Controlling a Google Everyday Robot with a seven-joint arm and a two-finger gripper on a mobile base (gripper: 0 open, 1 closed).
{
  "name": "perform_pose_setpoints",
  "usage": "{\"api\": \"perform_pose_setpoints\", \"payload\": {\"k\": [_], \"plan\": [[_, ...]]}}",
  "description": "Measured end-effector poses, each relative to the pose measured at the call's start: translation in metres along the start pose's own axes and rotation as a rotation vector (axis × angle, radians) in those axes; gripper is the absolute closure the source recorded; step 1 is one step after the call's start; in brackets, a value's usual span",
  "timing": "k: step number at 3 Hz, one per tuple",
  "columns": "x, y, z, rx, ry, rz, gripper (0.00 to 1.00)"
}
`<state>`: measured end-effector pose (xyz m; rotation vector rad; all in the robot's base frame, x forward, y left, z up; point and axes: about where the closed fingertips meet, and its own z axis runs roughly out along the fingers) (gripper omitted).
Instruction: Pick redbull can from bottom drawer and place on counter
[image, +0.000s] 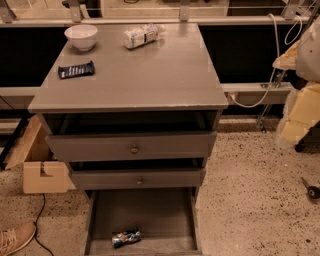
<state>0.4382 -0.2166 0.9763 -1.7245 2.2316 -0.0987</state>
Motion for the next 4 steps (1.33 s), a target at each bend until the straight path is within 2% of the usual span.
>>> {"api": "perform_pose_setpoints", "payload": {"k": [1,2,3,4], "plan": [[-0.001,0.000,0.003,-0.001,-0.008,0.001,0.00],[-0.017,0.001,0.039,-0.017,-0.107,0.015,0.00],[-0.046,0.021,0.117,-0.120,-0.280,0.034,0.00],[-0.067,0.014,0.124,-0.101,-0.359,0.065,0.00]]}}
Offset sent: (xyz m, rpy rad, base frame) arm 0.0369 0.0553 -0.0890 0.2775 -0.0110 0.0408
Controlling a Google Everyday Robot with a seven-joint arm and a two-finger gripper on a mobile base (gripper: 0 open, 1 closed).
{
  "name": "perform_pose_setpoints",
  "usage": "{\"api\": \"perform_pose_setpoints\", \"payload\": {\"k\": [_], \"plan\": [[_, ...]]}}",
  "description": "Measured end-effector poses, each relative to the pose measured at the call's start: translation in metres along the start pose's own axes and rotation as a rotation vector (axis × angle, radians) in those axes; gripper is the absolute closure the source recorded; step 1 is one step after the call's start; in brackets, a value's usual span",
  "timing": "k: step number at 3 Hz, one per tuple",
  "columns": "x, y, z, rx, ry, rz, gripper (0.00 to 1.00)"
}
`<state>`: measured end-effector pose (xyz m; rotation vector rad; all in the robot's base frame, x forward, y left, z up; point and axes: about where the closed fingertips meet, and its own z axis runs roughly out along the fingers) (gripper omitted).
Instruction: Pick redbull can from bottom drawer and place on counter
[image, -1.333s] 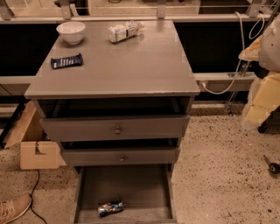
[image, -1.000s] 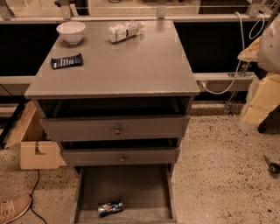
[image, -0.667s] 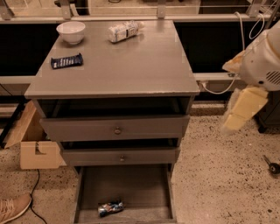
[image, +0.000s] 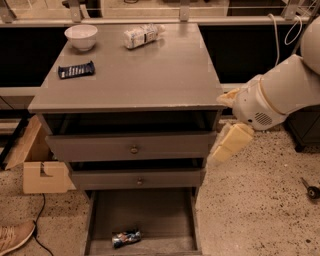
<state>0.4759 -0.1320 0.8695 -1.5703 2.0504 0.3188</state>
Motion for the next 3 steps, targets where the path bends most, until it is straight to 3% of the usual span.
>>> {"api": "perform_pose_setpoints", "payload": {"k": [1,2,3], "plan": [[0.000,-0.001,-0.001,0.003,0.002,-0.001,0.00],[0.012,0.007,0.028,-0.020,-0.005,-0.007,0.00],[0.043,0.032,0.092,-0.071,-0.057,-0.014,0.00]]}}
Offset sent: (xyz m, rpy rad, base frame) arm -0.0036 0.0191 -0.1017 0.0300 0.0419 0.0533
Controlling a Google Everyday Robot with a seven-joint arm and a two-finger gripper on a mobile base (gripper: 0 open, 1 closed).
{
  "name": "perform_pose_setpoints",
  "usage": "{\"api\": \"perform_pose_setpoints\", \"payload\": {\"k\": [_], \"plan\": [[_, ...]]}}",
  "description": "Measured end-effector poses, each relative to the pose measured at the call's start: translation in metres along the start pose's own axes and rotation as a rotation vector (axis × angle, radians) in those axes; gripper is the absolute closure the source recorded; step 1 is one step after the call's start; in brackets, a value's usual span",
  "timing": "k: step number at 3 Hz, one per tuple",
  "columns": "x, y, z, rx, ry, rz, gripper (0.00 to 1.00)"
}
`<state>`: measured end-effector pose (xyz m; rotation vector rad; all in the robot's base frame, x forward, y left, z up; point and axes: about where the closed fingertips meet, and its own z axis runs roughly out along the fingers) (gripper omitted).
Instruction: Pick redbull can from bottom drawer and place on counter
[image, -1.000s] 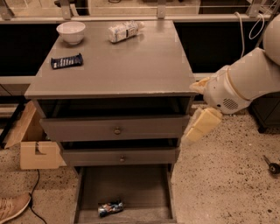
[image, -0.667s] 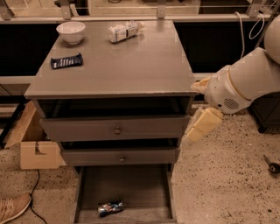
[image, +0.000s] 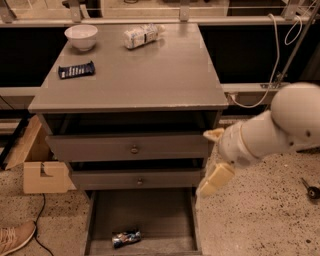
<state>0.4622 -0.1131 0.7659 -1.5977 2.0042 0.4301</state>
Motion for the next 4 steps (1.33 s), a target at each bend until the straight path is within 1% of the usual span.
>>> {"api": "perform_pose_setpoints", "payload": {"k": [1,2,3,4], "plan": [[0.038,0.025,0.068,-0.065,-0.050,-0.006,0.00],[0.079,0.046,0.154,-0.134,-0.089,0.042,0.00],[0.079,0.046,0.154,-0.134,-0.089,0.042,0.00],[0.086,0.049,0.173,-0.160,-0.092,0.051,0.00]]}}
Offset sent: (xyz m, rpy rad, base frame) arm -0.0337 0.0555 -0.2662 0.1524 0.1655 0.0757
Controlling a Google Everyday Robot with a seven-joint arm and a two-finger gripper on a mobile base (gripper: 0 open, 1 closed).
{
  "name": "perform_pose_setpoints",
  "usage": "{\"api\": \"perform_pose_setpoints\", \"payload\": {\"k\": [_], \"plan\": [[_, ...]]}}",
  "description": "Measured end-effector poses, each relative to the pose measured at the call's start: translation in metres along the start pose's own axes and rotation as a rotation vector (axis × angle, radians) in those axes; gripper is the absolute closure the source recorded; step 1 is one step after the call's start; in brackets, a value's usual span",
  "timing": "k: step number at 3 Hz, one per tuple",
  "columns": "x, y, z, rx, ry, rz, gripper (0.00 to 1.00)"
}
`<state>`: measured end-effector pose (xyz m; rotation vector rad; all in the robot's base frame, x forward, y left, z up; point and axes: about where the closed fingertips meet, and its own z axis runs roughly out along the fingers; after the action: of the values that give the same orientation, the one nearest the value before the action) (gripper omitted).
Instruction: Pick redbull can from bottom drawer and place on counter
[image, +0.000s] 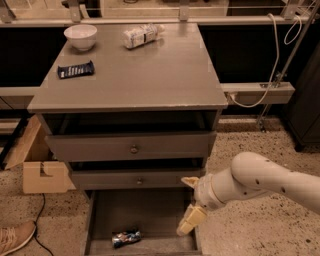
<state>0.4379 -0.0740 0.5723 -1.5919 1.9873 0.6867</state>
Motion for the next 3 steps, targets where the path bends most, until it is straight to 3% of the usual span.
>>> {"api": "perform_pose_setpoints", "payload": {"k": [1,2,3], "plan": [[0.037,-0.011,0.087,-0.041,0.016,0.001,0.00],[0.049,-0.027,0.157,-0.058,0.045,-0.009,0.00],[0.056,-0.047,0.235,-0.088,0.003,0.008,0.00]]}}
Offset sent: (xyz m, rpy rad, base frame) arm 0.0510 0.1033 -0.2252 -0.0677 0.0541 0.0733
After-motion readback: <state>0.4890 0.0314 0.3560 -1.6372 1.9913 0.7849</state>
